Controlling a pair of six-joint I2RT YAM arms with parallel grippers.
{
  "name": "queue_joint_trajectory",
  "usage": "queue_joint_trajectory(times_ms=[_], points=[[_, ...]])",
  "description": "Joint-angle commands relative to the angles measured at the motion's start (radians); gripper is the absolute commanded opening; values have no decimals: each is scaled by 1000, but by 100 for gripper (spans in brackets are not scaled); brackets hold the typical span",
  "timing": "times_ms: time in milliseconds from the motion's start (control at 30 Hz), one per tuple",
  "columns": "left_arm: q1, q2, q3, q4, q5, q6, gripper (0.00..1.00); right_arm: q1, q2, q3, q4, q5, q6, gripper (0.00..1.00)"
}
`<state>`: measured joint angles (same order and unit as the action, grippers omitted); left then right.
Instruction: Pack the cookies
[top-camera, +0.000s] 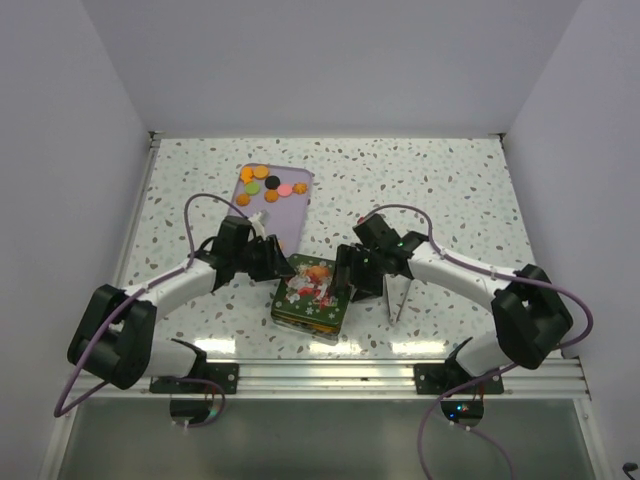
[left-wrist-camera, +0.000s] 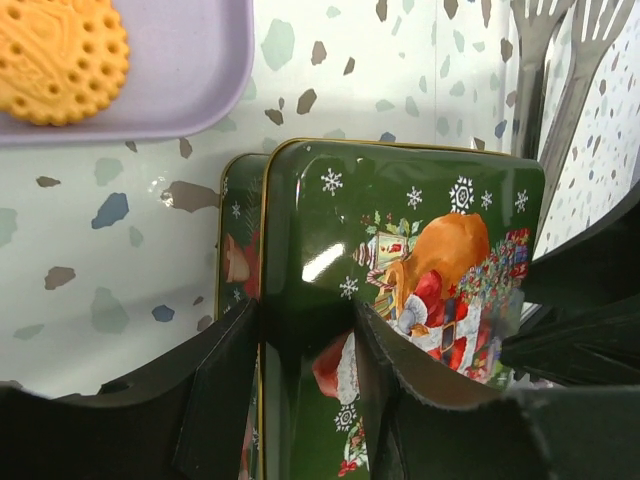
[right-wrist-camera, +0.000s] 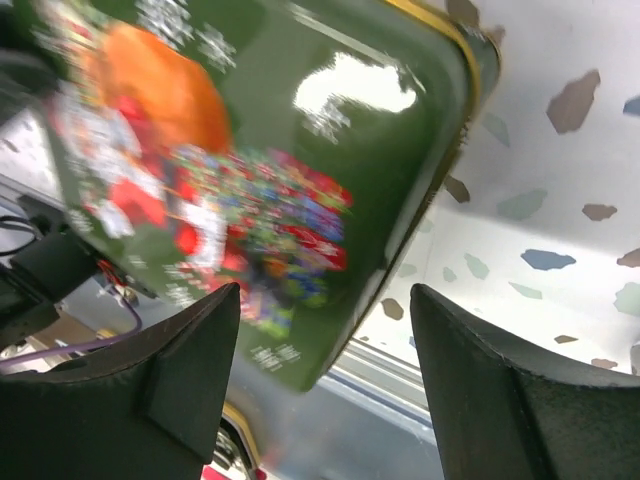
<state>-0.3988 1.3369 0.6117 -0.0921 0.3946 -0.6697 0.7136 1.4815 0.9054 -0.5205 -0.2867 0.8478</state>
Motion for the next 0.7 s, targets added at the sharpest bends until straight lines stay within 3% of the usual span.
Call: queue_joint_trajectory(times_ms=[0,667], points=[[-20,8,-20,-17,26,9,47,4,-58,78,-30,47,-18,73],[-20,-80,-32,-66,27,67,47,-19,-73,113,-79,147,-16,73]])
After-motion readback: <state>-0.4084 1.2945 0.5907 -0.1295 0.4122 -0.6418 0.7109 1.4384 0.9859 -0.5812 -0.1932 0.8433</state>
